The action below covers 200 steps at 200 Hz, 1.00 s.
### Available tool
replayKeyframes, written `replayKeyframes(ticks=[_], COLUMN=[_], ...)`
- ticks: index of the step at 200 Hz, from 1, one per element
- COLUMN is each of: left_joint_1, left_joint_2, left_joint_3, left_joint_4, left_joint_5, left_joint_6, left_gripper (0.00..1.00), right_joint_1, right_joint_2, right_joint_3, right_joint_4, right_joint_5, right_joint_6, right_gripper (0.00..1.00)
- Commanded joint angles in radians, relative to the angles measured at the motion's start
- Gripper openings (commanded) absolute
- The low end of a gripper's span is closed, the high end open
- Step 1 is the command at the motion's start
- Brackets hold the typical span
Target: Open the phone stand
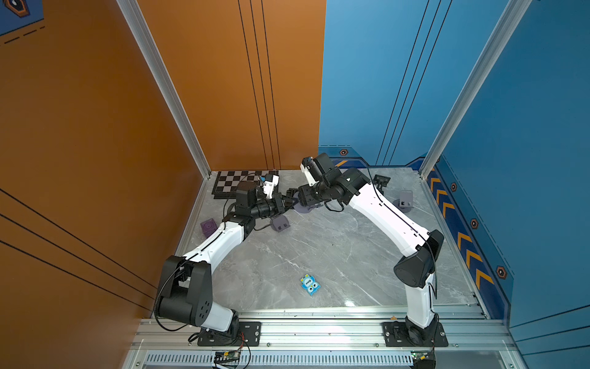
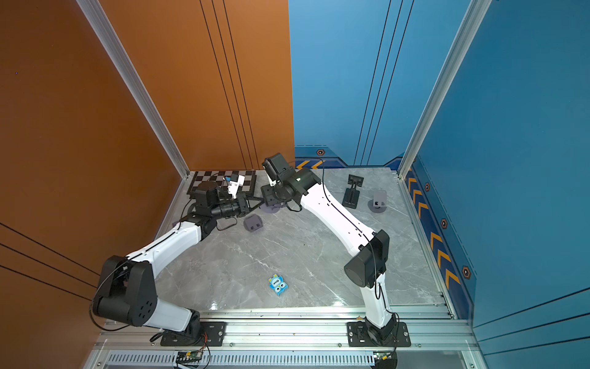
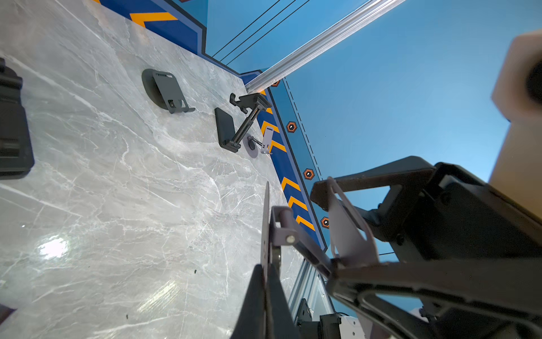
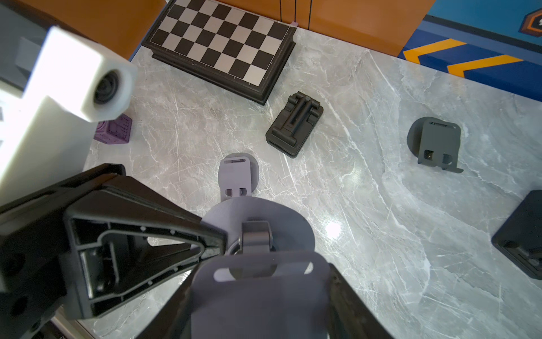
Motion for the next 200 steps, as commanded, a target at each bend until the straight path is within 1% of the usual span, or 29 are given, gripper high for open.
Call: replayKeyframes(ticks=[1,47,85,148,200], left_joint_1=[0.136,0.158,0.174,0.201,0.225], left_joint_2=[0.135,0.175,0.178,0.173,0.178], left_joint_3=[-0.059,-0.054,-0.068,-0.104,-0.112], left_joint_4=[-0.227,-0.228,-0.225,-0.124,-0.087], left_joint_5=[-0.403,-0.388,-0.421,-0.462,-0.480], left_joint_6=[-0.058,-0.116,-0.152,-0.229,-0.261], left_gripper=[0.00,0.00,0.00,0.00,0.00], right_joint_1=[0.044,0.075,0.098,0.128,0.147], right_joint_2=[-0.293,-0.344,-0.377,-0.409,-0.426], right_joint_3=[0.022,-0.041,-0.091,-0.143,-0.172], right_joint_4=[-0.079,-0.038,-0.005,0.026,0.038], right_joint_5=[-0.028,0.023,0.045,0.069,0.080], right_joint_6=[-0.030,-0.031,-0.025,-0.013,-0.003], right_gripper=[0.29,0.29,0.29,0.29,0.28])
